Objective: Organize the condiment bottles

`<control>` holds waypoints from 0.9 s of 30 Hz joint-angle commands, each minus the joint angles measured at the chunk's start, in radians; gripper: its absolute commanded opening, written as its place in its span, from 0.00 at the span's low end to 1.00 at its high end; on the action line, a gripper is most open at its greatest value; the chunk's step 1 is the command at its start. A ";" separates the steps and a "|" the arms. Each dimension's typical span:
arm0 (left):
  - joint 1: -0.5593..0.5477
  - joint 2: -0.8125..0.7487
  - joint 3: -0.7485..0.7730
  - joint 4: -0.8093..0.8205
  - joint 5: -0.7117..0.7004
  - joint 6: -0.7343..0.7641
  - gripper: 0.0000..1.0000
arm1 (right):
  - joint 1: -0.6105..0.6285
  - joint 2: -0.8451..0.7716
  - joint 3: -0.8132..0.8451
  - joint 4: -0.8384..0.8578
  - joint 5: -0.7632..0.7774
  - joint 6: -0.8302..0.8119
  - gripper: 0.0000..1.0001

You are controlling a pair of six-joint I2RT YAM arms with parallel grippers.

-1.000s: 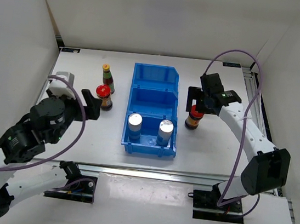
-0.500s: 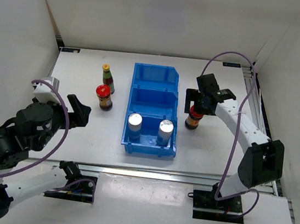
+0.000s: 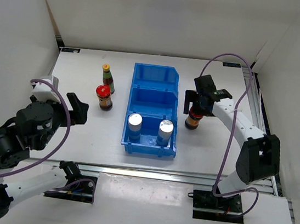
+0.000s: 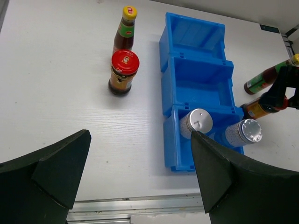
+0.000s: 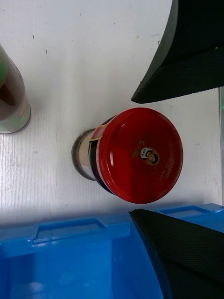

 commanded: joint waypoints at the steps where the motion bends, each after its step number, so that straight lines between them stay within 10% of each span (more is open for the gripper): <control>1: -0.003 0.004 -0.021 0.048 -0.066 0.035 1.00 | -0.004 0.011 -0.006 0.029 0.003 -0.001 0.94; 15: 0.009 0.200 -0.243 0.505 -0.206 0.366 1.00 | 0.007 0.063 0.074 -0.010 0.002 0.000 0.43; 23: 0.464 0.277 -0.378 0.743 0.313 0.386 1.00 | 0.062 0.004 0.291 -0.148 0.117 -0.010 0.13; 27: 0.477 0.190 -0.514 0.859 0.357 0.400 1.00 | 0.123 -0.007 0.457 -0.226 0.166 -0.041 0.10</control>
